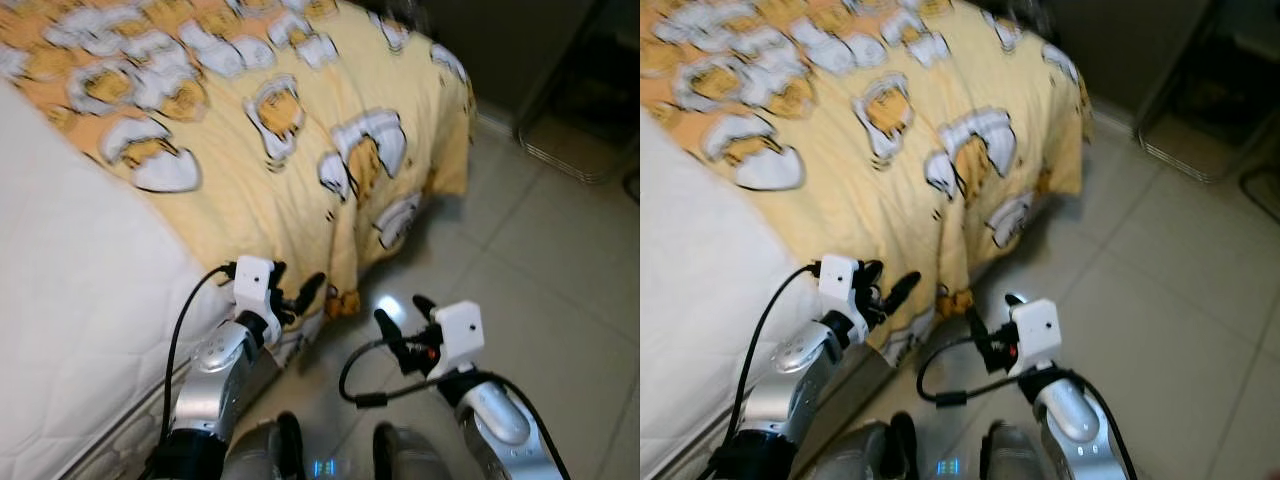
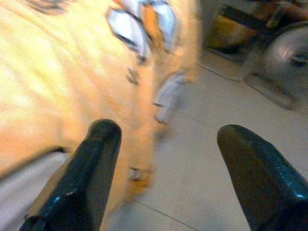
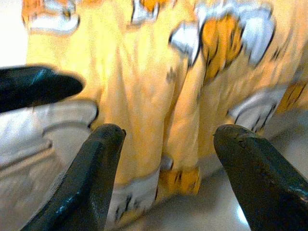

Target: Clean up the room

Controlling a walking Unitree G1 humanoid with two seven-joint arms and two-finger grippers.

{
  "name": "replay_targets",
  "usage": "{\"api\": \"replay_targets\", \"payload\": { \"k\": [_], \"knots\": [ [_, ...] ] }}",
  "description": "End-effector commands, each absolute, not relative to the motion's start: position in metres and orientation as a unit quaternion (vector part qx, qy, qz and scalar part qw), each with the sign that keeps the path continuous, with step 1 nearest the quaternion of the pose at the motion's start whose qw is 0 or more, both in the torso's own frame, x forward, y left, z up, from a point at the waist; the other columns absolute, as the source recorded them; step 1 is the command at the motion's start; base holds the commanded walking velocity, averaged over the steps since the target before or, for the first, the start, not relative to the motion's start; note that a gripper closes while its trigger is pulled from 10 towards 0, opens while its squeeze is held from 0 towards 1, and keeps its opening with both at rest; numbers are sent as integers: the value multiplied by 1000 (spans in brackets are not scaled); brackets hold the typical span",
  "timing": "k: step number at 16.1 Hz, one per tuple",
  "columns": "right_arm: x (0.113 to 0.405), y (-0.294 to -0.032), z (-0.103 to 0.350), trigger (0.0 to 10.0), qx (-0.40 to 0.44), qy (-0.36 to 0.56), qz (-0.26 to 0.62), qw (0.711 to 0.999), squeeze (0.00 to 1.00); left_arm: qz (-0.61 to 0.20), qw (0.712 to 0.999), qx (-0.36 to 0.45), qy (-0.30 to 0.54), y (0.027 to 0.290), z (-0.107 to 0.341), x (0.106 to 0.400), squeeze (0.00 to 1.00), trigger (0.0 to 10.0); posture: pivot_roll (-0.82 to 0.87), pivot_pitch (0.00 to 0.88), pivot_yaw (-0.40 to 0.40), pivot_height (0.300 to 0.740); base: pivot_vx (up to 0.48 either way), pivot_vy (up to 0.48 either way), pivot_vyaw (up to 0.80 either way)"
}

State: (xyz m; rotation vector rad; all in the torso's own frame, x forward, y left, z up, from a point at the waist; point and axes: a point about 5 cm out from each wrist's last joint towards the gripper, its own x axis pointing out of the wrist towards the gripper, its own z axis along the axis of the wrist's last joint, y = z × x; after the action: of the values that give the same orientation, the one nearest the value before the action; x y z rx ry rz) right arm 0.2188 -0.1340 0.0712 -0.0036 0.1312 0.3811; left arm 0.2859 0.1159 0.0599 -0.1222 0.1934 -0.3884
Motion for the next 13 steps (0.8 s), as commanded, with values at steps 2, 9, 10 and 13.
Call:
{"api": "replay_targets", "payload": {
  "k": [2,9,10,13],
  "knots": [
    [221,-143,76,10000,-1,43,156,987,0,-63,996,25,63,149,66,285,0,10000,-161,50,69,740,0,0,0],
    [250,-167,82,10000,13,14,73,997,0,31,995,72,59,196,70,252,0,10000,-102,0,65,740,0,0,0],
    [257,-163,82,10000,19,18,92,995,0,25,996,68,48,189,74,257,0,10000,-93,0,57,740,0,0,581],
    [271,-157,82,10000,27,25,116,993,0,7,997,68,22,178,87,269,0,10000,-71,0,41,740,0,0,492]
  ]
}}
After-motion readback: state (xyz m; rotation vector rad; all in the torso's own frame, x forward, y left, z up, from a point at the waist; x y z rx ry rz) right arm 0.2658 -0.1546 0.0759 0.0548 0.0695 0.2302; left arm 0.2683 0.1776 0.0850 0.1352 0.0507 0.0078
